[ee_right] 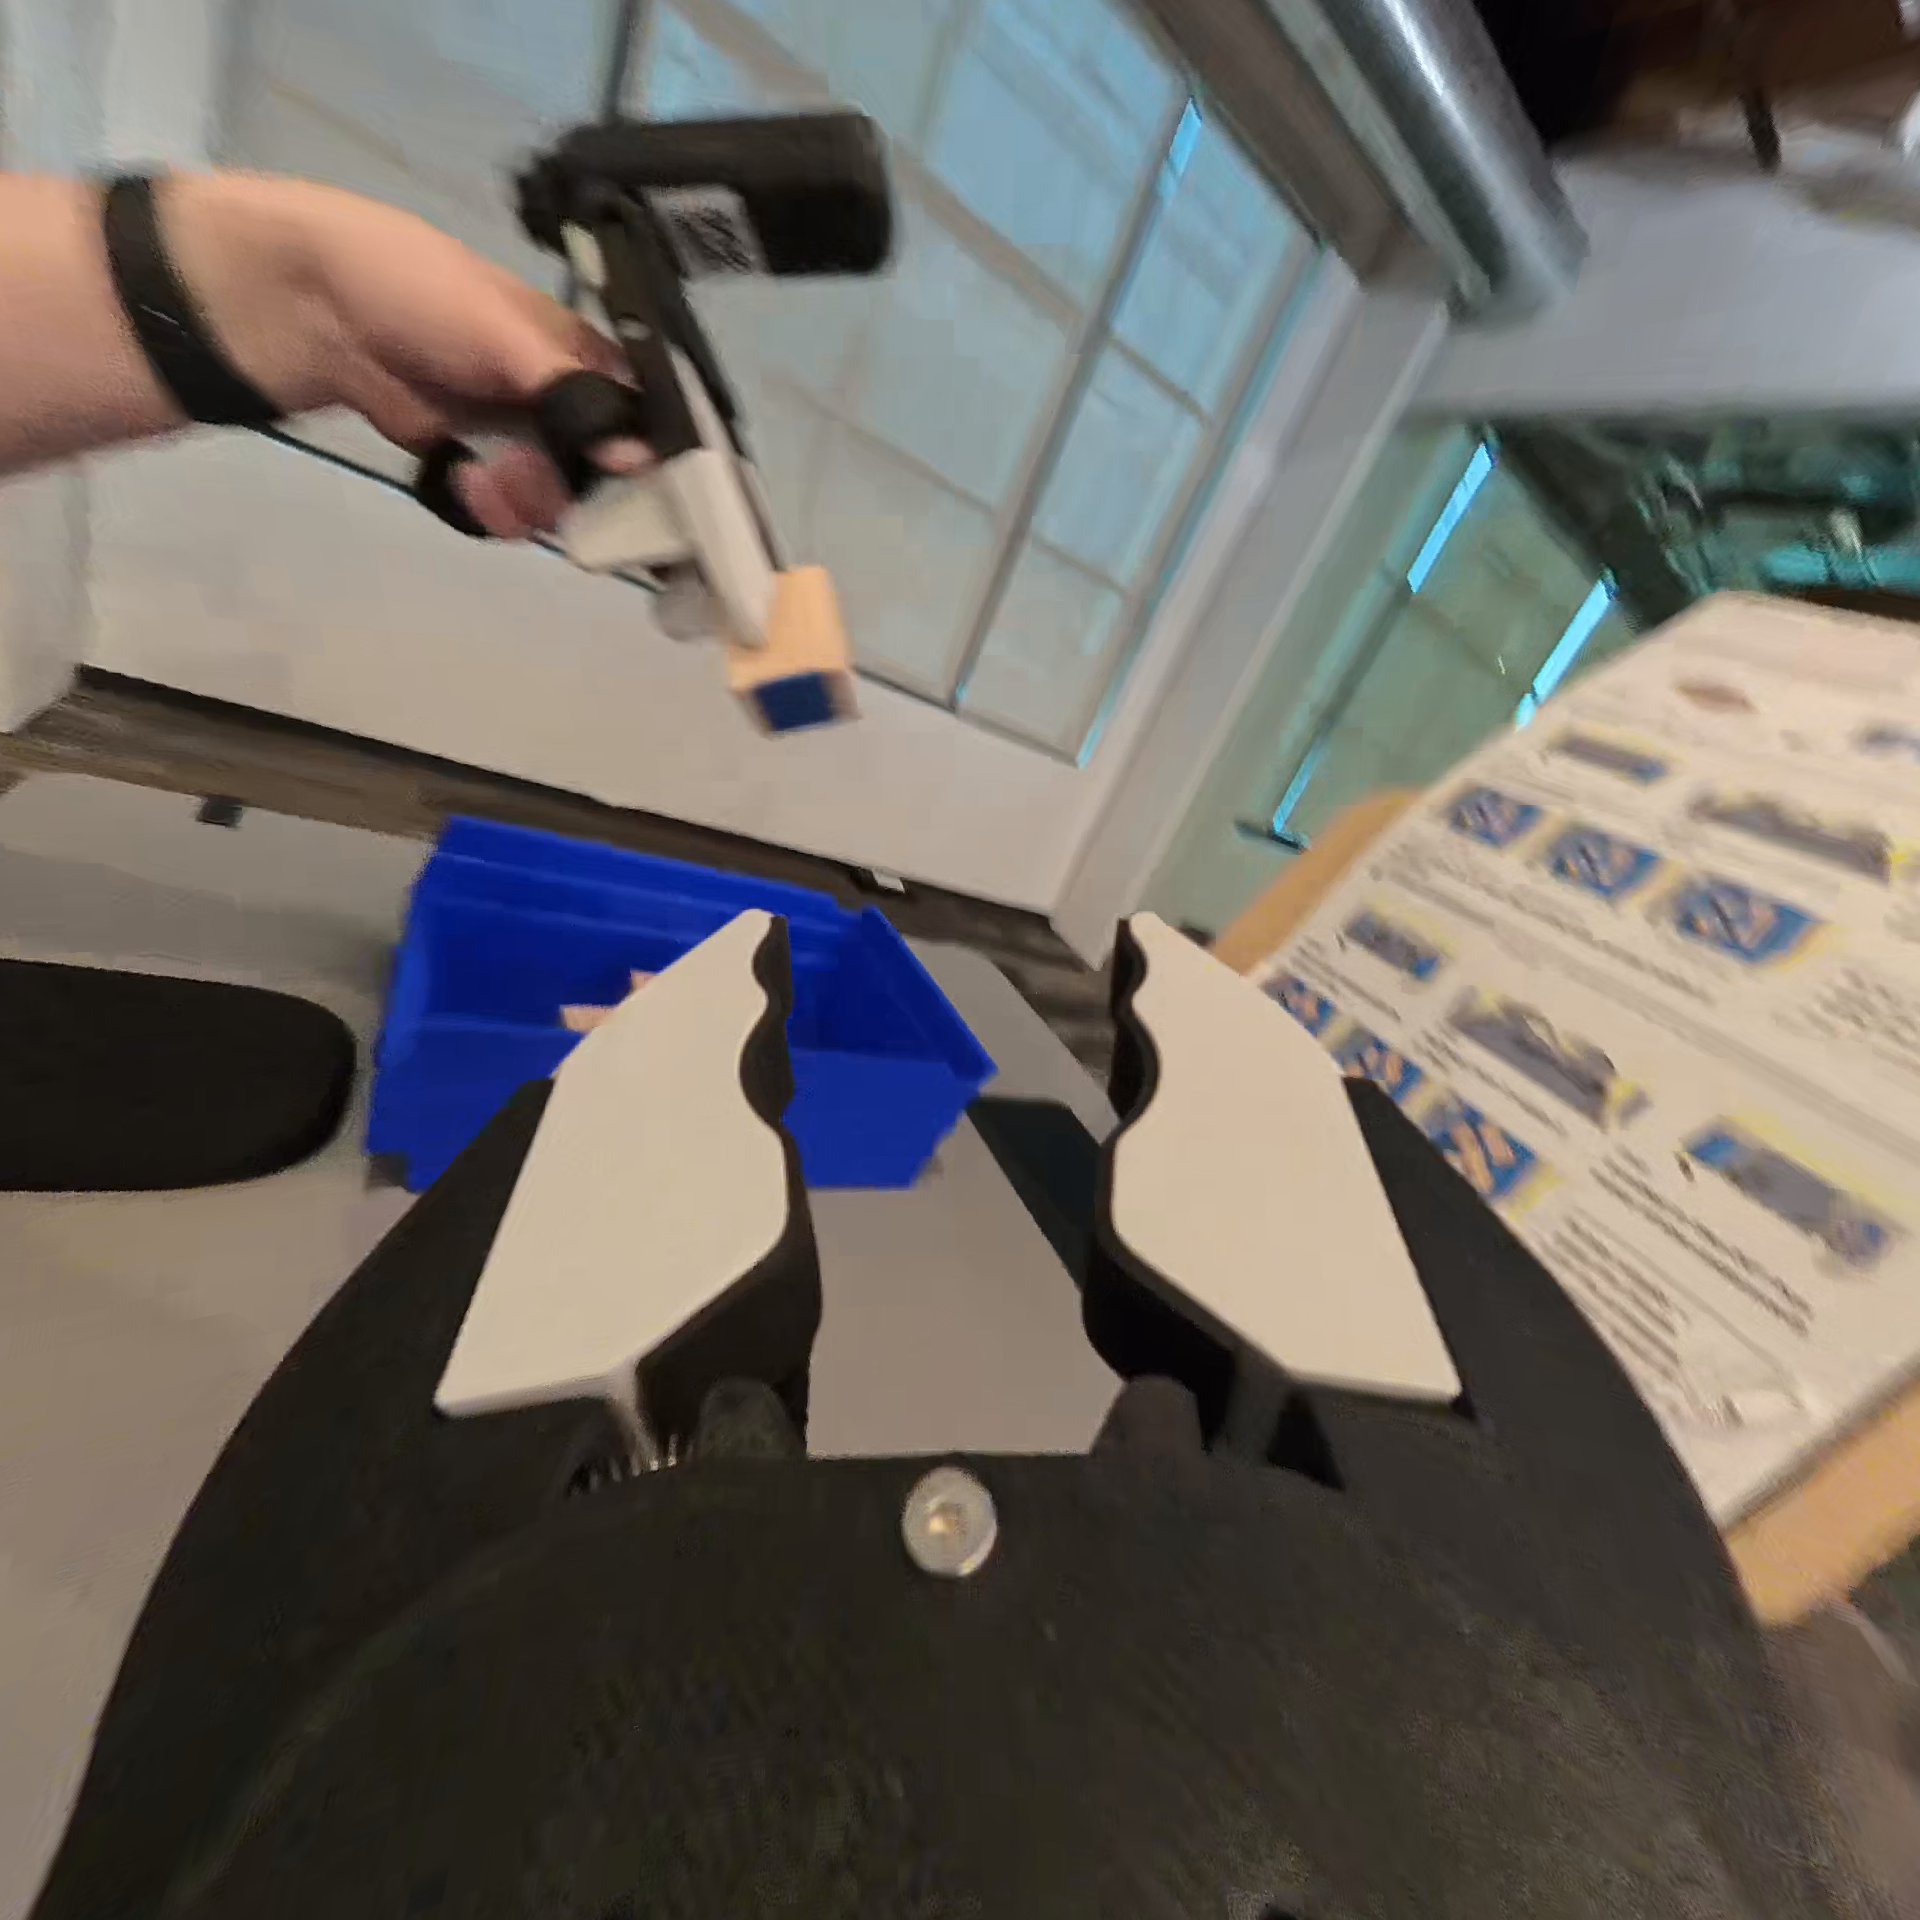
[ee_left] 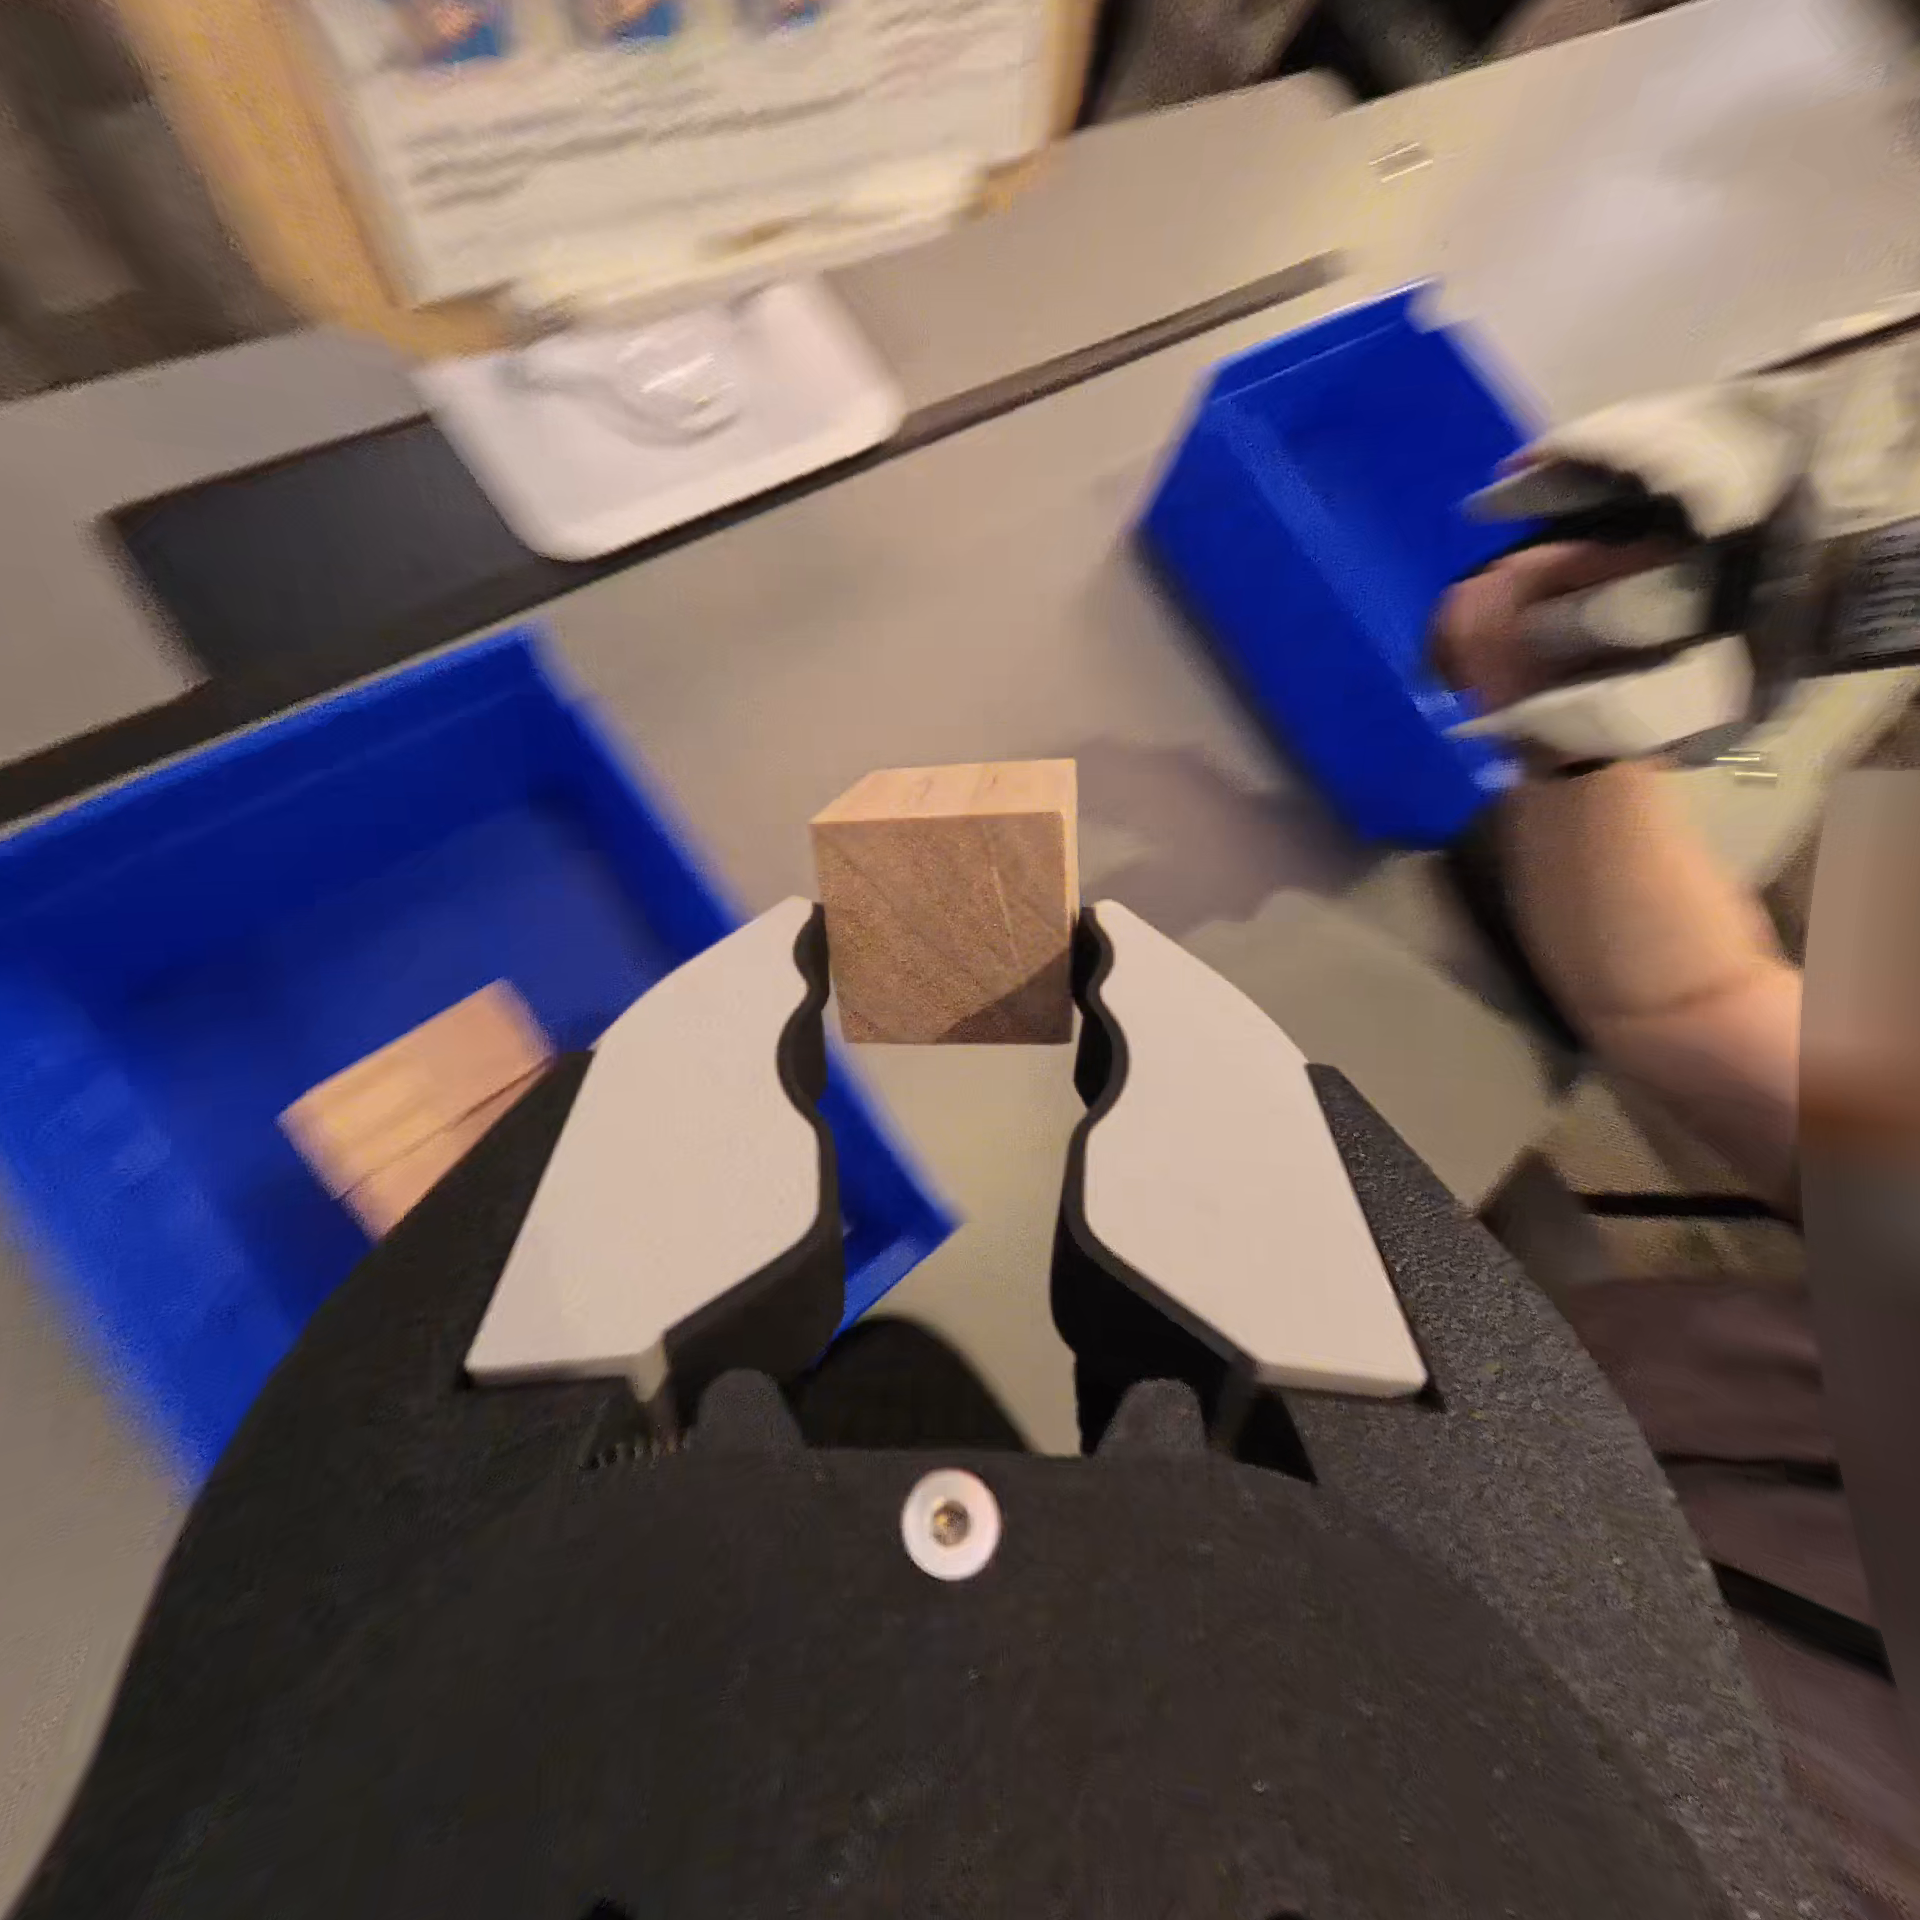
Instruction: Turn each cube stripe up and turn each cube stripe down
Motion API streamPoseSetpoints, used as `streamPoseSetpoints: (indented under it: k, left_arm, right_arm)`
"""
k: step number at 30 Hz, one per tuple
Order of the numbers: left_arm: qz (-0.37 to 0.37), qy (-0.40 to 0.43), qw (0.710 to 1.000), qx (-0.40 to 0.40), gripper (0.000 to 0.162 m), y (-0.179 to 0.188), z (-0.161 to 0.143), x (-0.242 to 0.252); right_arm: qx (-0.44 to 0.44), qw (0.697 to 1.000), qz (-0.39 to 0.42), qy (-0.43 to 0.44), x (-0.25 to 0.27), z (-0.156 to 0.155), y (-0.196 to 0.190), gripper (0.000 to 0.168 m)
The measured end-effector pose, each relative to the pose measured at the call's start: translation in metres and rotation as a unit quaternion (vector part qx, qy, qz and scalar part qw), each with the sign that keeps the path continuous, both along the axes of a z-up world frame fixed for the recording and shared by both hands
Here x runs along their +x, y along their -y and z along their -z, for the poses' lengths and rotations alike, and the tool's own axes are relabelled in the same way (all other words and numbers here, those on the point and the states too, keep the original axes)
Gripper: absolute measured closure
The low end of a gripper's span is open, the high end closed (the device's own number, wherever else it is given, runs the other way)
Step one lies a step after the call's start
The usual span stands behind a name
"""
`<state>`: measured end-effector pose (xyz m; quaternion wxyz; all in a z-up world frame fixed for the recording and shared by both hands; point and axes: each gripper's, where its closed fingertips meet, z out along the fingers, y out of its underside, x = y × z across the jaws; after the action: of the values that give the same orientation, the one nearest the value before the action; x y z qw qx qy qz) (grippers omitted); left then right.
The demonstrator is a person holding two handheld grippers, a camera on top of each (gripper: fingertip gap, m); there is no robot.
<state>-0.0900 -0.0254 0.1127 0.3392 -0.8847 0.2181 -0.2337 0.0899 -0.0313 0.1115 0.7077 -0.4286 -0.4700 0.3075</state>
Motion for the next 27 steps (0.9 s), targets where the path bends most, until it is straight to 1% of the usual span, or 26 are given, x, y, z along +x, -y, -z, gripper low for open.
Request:
streamPoseSetpoints:
  k: [2,5,7,10,13,15,16,17,21,24,26,27]
  left_arm:
    - [0.074,0.06,0.995,0.01,0.117,0.01,-0.013,0.047]
    - [0.172,0.115,0.978,0.01,0.117,0.023,-0.013,0.107]
    - [0.229,0.144,0.963,0.012,0.117,0.031,-0.011,0.139]
    - [0.285,0.205,0.936,0.018,0.117,0.041,-0.014,0.17]
    - [0.316,0.248,0.916,0.018,0.117,0.046,-0.012,0.184]
    - [0.328,0.258,0.909,0.016,0.117,0.048,-0.008,0.187]
    - [0.33,0.259,0.908,0.016,0.117,0.047,-0.005,0.187]
    - [0.333,0.26,0.906,0.015,0.117,0.047,-0.002,0.187]
    - [0.332,0.272,0.903,0.026,0.117,0.044,0.004,0.18]
    - [0.352,0.294,0.889,0.007,0.117,0.049,0.006,0.178]
    - [0.358,0.294,0.886,0.006,0.117,0.049,0.008,0.177]
    - [0.359,0.293,0.886,0.009,0.117,0.049,0.008,0.176]
  right_arm:
    - [0.033,0.999,-0.018,-0.013,-0.005,-0.005,0.016,0.108]
    - [0.074,0.997,-0.015,-0.02,-0.009,-0.009,0.03,0.106]
    - [0.098,0.995,-0.009,-0.022,-0.008,-0.013,0.035,0.102]
    - [0.129,0.991,0.007,-0.018,-0.004,-0.018,0.037,0.101]
    - [0.151,0.988,0.015,-0.009,-0.002,-0.019,0.039,0.103]
    - [0.161,0.987,0.025,0.004,-0.003,-0.017,0.038,0.106]
    - [0.168,0.985,0.026,0.008,-0.003,-0.016,0.04,0.116]
    - [0.178,0.984,0.023,0.01,-0.004,-0.016,0.042,0.123]
    - [0.188,0.98,0.041,0.056,-0.011,-0.007,0.038,0.123]
    - [0.203,0.976,0.046,0.064,-0.016,-0.005,0.042,0.123]
    - [0.203,0.975,0.058,0.074,-0.019,-0.003,0.04,0.119]
    - [0.201,0.975,0.058,0.077,-0.02,-0.001,0.039,0.121]
